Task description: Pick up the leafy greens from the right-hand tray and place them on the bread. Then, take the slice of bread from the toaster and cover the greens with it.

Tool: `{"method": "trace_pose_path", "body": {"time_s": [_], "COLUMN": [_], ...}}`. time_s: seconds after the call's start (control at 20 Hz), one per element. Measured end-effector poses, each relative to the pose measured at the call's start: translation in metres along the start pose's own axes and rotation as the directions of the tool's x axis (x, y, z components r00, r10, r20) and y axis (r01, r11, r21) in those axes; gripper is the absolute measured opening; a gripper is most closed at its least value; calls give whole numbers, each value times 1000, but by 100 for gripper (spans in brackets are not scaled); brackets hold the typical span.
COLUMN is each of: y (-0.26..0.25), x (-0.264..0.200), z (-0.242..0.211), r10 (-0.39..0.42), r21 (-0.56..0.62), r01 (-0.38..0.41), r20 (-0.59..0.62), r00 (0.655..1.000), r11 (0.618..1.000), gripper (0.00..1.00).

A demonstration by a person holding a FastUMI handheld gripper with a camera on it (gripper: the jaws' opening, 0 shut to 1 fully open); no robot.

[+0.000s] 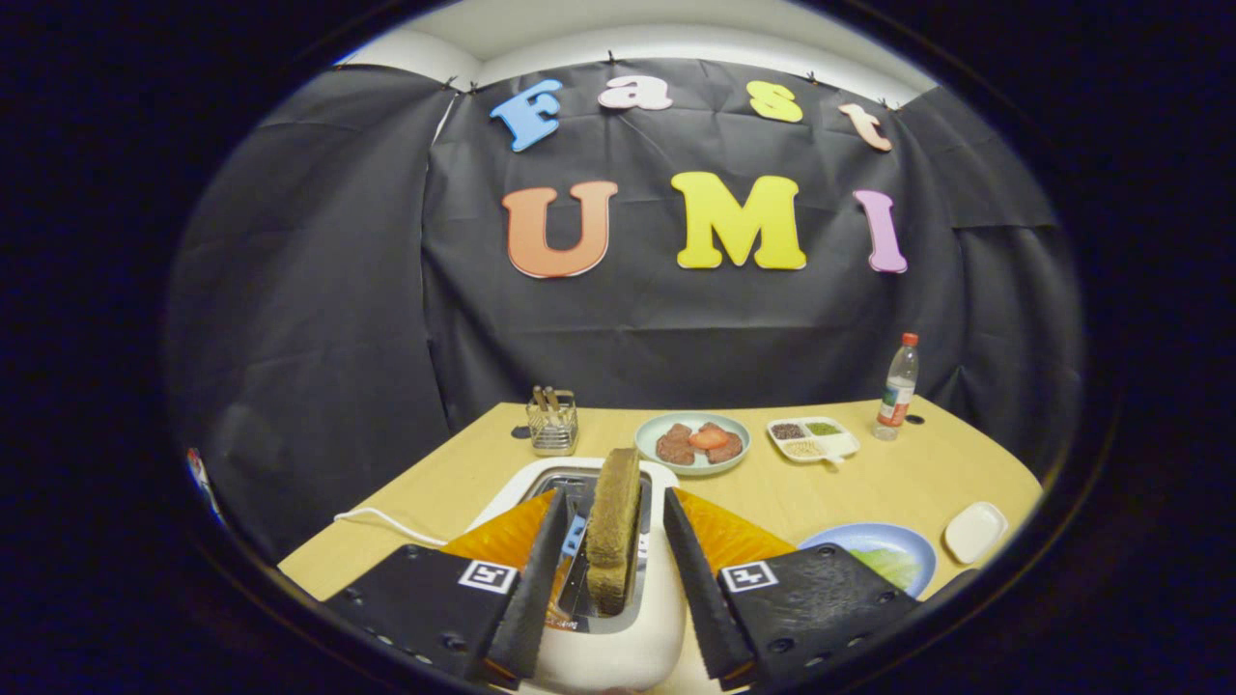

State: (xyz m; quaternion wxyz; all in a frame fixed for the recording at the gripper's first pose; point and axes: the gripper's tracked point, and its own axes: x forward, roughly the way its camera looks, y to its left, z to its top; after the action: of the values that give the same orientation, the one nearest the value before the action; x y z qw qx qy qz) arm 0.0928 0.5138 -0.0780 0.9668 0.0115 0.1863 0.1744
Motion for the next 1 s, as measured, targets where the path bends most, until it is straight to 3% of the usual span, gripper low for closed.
{"method": "trace_pose_path", "body": {"time_s": [0.05, 0.25, 0.45, 1.0], "y": [1, 1, 4, -31], "x": [2, 4, -4, -72], "z": [-1, 1, 17, 82], "r10": [0, 0, 26, 63], "r21": [-2, 21, 12, 139], "r01": [0, 0, -27, -105], "r20": [-6, -2, 66, 275], "r00": [1000, 1000, 997, 959], "r11": [1000, 1000, 1000, 985], "gripper": [56, 17, 1, 1]}}
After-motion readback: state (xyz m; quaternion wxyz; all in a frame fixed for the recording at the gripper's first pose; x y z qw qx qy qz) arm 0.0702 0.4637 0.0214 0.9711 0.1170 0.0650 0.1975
